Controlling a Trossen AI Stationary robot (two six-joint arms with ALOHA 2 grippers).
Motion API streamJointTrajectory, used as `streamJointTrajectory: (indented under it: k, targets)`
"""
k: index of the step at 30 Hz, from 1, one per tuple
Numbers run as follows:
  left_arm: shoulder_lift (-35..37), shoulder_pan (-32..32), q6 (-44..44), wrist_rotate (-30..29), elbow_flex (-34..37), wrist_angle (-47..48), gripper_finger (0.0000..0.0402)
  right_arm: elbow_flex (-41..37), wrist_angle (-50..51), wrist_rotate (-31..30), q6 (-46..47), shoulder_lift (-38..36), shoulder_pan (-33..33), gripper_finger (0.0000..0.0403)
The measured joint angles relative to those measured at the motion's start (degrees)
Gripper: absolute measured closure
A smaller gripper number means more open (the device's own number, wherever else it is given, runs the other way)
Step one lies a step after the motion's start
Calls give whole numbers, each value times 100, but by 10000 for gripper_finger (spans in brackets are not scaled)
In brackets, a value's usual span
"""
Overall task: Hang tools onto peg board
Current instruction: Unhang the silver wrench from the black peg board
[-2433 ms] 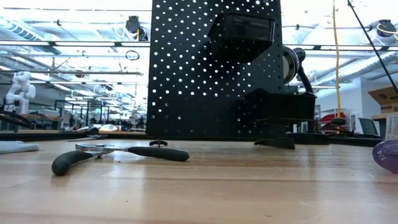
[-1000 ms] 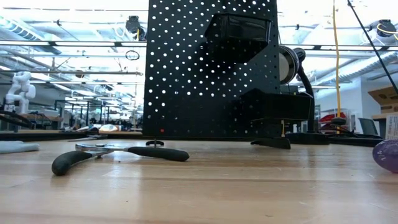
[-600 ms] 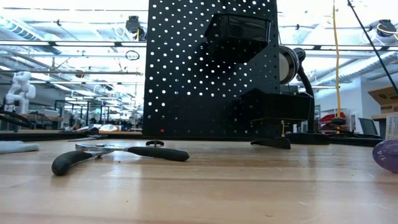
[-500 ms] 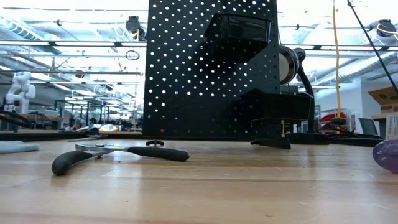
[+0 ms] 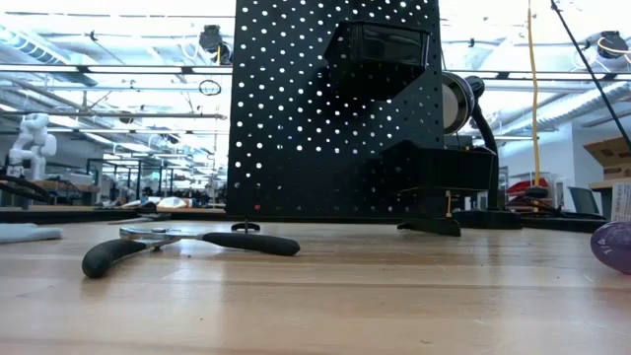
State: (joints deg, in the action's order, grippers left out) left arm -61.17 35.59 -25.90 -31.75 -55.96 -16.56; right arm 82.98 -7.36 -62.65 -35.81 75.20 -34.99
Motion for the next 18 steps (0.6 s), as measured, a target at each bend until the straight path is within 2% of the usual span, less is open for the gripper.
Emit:
streamJointTrajectory:
  k: [5, 9, 16, 18]
  targets:
    - [0, 0, 1, -2, 0, 2, 68, 1, 858, -11, 623, 0, -359, 402]
    - [0, 0, 3, -2, 0, 2, 68, 2, 1931, -20, 1575, 0, -625, 402]
    - [0, 0, 8, -2, 0, 2, 68, 2, 4614, 27, 4424, 54, -1001, 402]
    - [0, 0, 10, -2, 0, 2, 68, 2, 5355, 420, 5240, 139, -1062, 402]
